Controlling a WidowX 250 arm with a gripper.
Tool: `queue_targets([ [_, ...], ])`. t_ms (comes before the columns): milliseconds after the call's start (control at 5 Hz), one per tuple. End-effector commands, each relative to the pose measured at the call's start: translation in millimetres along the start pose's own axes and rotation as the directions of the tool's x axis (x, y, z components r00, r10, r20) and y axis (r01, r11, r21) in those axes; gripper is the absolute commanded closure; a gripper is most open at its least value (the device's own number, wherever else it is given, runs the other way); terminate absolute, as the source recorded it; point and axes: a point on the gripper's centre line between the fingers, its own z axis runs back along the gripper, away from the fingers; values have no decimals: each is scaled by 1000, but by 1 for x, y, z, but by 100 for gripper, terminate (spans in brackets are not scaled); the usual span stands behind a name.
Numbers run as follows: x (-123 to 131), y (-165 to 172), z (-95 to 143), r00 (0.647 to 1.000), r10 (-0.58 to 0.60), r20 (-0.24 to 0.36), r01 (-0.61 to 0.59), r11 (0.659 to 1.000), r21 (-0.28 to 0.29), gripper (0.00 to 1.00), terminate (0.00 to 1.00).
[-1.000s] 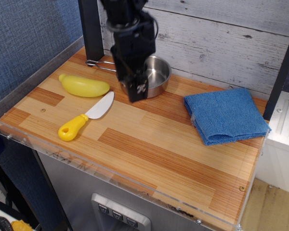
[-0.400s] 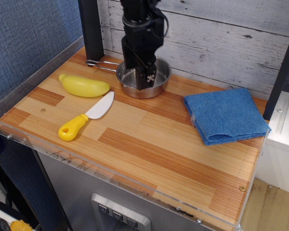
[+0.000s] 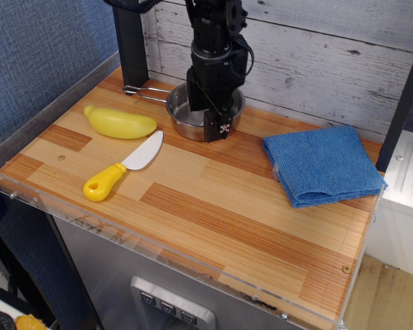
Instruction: Move silver pot to lower edge of table.
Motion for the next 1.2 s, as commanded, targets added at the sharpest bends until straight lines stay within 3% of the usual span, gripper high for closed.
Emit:
queue_targets([
  [0,8,-6,-4,1000,-22,16,22,1000,21,100,0],
  [600,5,-13,0,999,-24,28,24,999,21,100,0],
  [1000,0,-2,17,998,33,48,-33,999,2,100,0],
])
